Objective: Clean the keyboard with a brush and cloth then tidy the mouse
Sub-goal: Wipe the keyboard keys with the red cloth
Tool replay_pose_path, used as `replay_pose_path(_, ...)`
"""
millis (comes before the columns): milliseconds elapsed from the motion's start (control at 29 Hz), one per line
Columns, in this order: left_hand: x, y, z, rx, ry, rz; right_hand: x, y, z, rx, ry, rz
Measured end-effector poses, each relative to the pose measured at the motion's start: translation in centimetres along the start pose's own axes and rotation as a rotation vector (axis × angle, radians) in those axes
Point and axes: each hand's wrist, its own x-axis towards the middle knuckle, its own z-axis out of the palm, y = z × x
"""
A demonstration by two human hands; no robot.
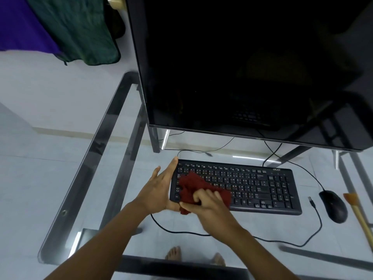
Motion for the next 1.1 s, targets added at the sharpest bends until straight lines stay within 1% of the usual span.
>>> replay_pose_path(69,0.0,0.1,-0.2,-0.001,0.001,0.004,0.8,-0.2,0.1,-0.025,0.012,-0.039)
replay_pose_path(172,0.1,0.0,-0.5,-0.009,-0.022,-0.021,-1.1,2.2,-0.8,-0.033,0.002,0.020)
replay_pose_path(241,0.2,-0.1,-0.5,-0.009,-0.026,-0.025,-2.5,3.2,-1.3,-0.050,0.047,0.047)
replay_pose_path(310,0.2,-0.1,-0.5,-0.006,-0.030,-0.023,-2.2,2.4,-1.1,-0.031,0.075,0.055)
replay_pose_path(448,0.2,-0.1,-0.5,0.014,-0.029,0.009,1.6,-1.4,0.5,0.069,0.151,0.042)
replay_pose_path(517,0.2,-0.2,-0.5,0.029,-0.032,0.014,2.5,-1.9,1.2,0.025,0.120,-0.028)
replay_pose_path(586,0.1,-0.3,-0.6,0.027,-0.046,0.004,1.9,-0.8,0.8,-0.006,0.061,-0.043)
replay_pose_path(621,0.2,-0.3,-0.7,0.022,-0.056,-0.004,1.2,0.1,0.3,-0.006,0.045,-0.004)
replay_pose_path(690,0.3,-0.2,-0.6,0.023,-0.064,-0.019,-0.4,2.7,-1.2,0.061,0.107,0.186)
replay_pose_path(724,0.3,-0.1,-0.6,0.028,-0.061,-0.024,-1.0,4.0,-1.8,0.121,0.193,0.320)
replay_pose_path(759,0.3,-0.1,-0.6,0.033,-0.055,-0.026,-1.2,4.8,-2.1,0.151,0.331,0.432)
replay_pose_path(793,0.3,0.0,-0.6,0.036,-0.051,-0.026,-0.9,4.9,-2.0,0.133,0.445,0.529)
replay_pose_path(828,0.2,0.0,-0.5,0.038,-0.046,-0.028,-0.5,4.4,-1.6,0.092,0.487,0.599)
replay_pose_path(862,0.2,0.1,-0.5,0.040,-0.039,-0.028,0.3,3.2,-1.4,0.073,0.501,0.629)
replay_pose_path(931,0.1,0.1,-0.4,0.047,-0.030,-0.018,2.0,-0.8,-0.9,0.158,0.349,0.545)
replay_pose_path(1000,0.1,-0.2,-0.3,0.051,-0.027,0.002,3.2,-3.4,-1.2,0.365,0.095,0.456)
replay_pose_path(1069,0.1,-0.4,-0.2,0.054,-0.030,0.002,3.8,-3.1,-2.3,0.314,0.001,0.320)
replay_pose_path(1104,0.2,-0.4,-0.3,0.060,-0.034,-0.005,4.0,-2.2,-2.5,0.327,0.068,0.347)
